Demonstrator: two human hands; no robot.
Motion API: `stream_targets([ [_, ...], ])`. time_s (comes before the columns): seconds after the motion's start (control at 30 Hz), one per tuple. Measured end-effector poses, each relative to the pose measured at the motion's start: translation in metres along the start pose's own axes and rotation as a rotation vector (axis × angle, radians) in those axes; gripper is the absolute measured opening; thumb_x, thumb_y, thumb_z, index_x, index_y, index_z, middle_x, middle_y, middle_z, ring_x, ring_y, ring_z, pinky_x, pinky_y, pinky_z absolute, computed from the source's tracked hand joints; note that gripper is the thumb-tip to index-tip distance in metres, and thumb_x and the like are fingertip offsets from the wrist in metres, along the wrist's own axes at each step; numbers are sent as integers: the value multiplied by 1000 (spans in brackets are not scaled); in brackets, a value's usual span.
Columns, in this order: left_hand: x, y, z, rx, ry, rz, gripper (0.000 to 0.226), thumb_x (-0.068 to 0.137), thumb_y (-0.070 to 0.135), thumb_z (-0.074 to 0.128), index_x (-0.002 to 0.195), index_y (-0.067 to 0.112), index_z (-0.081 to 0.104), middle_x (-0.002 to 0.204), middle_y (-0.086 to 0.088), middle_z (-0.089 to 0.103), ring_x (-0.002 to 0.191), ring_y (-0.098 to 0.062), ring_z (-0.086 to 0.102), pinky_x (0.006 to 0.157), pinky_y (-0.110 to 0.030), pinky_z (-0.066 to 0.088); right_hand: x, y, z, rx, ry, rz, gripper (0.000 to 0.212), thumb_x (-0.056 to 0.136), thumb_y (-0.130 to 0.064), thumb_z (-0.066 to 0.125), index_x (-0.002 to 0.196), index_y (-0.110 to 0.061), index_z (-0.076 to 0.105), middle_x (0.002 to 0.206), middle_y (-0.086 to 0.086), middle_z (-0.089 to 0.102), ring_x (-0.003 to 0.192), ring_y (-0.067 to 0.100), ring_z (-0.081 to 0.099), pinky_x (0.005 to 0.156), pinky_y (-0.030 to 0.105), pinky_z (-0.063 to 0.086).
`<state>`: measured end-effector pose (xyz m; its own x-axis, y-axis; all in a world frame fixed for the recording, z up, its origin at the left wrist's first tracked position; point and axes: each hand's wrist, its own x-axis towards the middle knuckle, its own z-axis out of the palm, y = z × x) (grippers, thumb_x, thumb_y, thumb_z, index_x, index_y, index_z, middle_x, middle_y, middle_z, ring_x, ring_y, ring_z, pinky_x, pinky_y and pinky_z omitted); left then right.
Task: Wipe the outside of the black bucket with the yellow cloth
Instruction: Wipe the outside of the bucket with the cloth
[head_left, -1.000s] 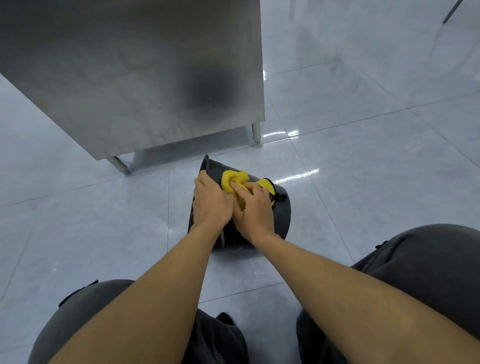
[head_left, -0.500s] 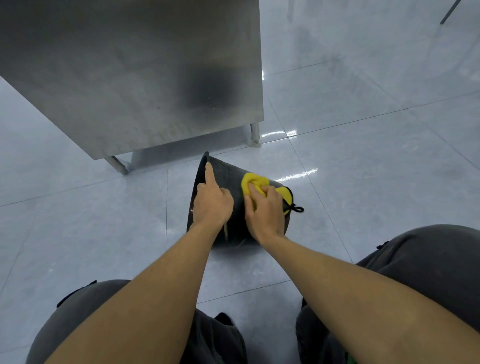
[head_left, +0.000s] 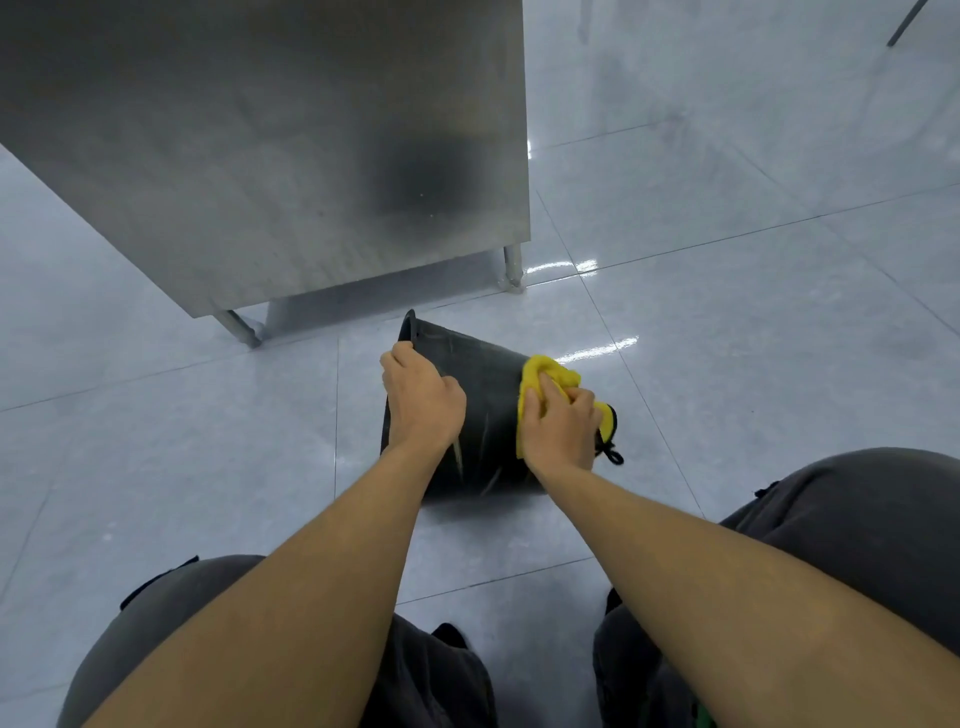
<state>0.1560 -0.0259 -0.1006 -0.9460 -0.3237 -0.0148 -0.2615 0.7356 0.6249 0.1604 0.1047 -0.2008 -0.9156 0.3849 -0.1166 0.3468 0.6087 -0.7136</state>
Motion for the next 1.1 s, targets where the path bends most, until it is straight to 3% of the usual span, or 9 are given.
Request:
stream_targets([
  [0.17, 3, 1, -3, -33, -61, -8, 59, 99, 9, 54, 153, 17, 33, 134, -12, 59, 109, -31, 63, 89, -41, 56, -2, -9, -4, 16, 25, 78, 37, 102, -37, 40, 136, -29, 53, 134, 12, 41, 119, 33, 39, 92, 41, 41],
  [0.27, 4, 2, -1, -98, -100, -6, 67, 97, 9, 52, 158, 22, 28, 136, -11, 61, 109, -29, 63, 98, -48, 54, -11, -20, -4, 41, 84, -170, 36, 101, -34, 46, 134, -25, 57, 126, 12, 49, 111, 31, 44, 83, 34, 40],
  [0.37, 5, 3, 1, -123, -98, 17, 70, 96, 10, 52, 161, 22, 27, 137, -10, 58, 108, -23, 58, 97, -38, 50, -20, -35, 1, 119, 40, -494, 37, 99, -34, 52, 135, -25, 57, 119, 7, 53, 106, 25, 47, 80, 34, 47],
  [0.43, 6, 4, 3, -117, -86, 38, 69, 97, 12, 52, 161, 20, 27, 136, -14, 56, 112, -27, 59, 99, -39, 50, -21, -41, 2, 144, 2, -560, 39, 99, -35, 52, 138, -30, 54, 121, 1, 52, 110, 20, 45, 78, 30, 48],
  [0.53, 4, 3, 4, -109, -71, 65, 69, 95, 6, 52, 159, 16, 28, 131, -12, 50, 104, -25, 55, 95, -39, 51, -14, -34, 3, 108, 49, -459, 39, 100, -40, 49, 138, -34, 54, 124, 4, 52, 114, 24, 42, 84, 36, 46],
  [0.67, 2, -2, 1, -111, -22, 8, 55, 99, 6, 52, 150, 12, 32, 129, -11, 59, 101, -25, 61, 87, -40, 54, 3, -8, 0, 19, 20, -10, 41, 101, -43, 42, 141, -37, 48, 138, 13, 42, 124, 34, 36, 103, 46, 37],
  [0.8, -3, 0, -2, 69, -93, -7, 65, 105, 21, 44, 161, 30, 14, 89, -4, 65, 73, -18, 58, 75, -42, 54, 3, 6, -6, 40, -9, 164, 44, 103, -40, 36, 146, -34, 41, 141, 15, 37, 125, 36, 38, 105, 49, 36],
  [0.93, -2, 2, 1, -22, -154, -43, 75, 103, 14, 41, 164, 30, -1, 71, -4, 52, 62, -15, 50, 58, -33, 43, -2, -8, -6, 44, 35, -83, 39, 101, -32, 45, 139, -23, 53, 130, 15, 49, 117, 34, 46, 97, 43, 41],
  [1.1, -2, 6, -3, -79, -144, -71, 74, 102, 19, 43, 164, 31, 4, 87, 0, 56, 81, -21, 56, 80, -39, 49, -14, -38, -5, 91, -27, -557, 36, 97, -32, 55, 131, -22, 62, 117, 8, 59, 106, 25, 51, 85, 36, 49],
])
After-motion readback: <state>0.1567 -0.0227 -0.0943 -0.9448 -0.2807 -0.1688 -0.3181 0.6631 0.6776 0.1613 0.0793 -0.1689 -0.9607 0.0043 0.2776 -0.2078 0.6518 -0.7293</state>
